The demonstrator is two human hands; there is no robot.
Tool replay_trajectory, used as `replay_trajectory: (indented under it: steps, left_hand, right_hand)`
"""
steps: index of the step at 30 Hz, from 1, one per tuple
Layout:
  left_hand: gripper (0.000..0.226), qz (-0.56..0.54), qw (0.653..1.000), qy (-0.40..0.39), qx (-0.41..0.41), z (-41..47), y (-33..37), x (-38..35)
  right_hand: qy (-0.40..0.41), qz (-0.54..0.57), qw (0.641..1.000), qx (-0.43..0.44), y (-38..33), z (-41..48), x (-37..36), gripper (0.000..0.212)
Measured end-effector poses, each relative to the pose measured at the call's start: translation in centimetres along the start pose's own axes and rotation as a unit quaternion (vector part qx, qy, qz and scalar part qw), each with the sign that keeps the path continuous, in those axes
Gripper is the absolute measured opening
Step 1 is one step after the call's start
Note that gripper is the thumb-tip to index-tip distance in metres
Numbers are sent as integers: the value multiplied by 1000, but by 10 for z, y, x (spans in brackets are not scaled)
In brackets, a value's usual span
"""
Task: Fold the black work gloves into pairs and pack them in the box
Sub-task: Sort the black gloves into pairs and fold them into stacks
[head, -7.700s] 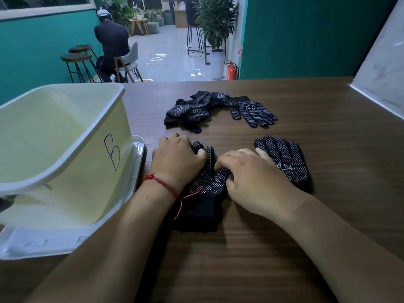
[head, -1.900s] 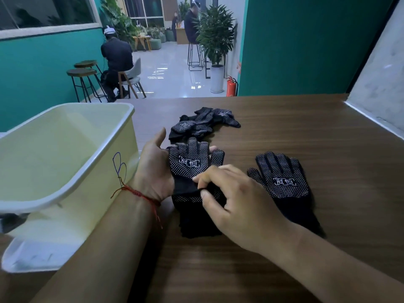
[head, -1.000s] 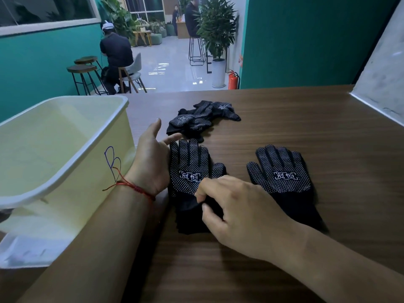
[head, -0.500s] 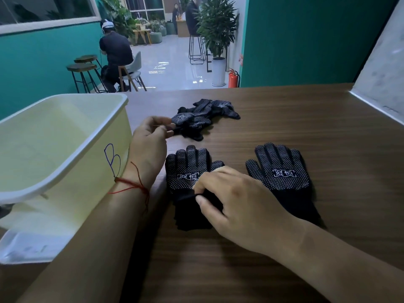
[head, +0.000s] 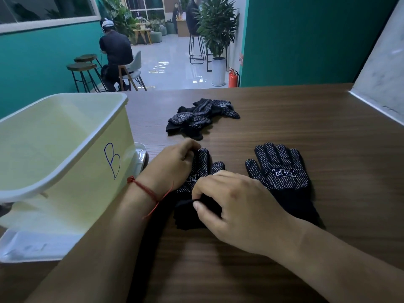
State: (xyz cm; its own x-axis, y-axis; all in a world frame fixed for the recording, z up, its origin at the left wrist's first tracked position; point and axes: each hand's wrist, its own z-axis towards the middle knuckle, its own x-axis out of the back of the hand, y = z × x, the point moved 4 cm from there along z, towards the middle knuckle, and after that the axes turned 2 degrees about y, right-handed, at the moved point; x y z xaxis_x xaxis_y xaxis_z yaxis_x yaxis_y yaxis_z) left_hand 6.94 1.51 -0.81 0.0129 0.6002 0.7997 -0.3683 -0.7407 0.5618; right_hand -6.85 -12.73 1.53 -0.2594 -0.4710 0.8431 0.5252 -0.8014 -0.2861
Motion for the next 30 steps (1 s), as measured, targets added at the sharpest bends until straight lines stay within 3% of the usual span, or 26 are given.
replay_trajectory:
  steps: [4,9,12,14,16,20,30]
  left_hand:
    - [32,29,999,-39,-10,-3,2,-5]
    - [32,-14,1000,-12,-5,-6,12,4]
    - [47,46,995,-81,-18,-6,21,-4]
    - [75,148,977,-155,-15,-12,19,-18]
    - [81,213,960,-182,8,-18,16,-28]
    - [71,197,969,-147,23,-20,22,-29]
    - [79,189,973,-130,34,-21,23,-27]
  right_hand:
    - [-44,-11,999,20,1,0,-5,14]
    - [-69,5,997,23,5,2,-5,28]
    - [-21,46,999,-1,10,3,-1,27]
    - [43,49,997,-29,17,5,6,24]
    - [95,53,992,-64,26,7,14,25]
    - [109,4,988,-108,39,10,17,29]
    - [107,-38,981,-158,63,15,15,26]
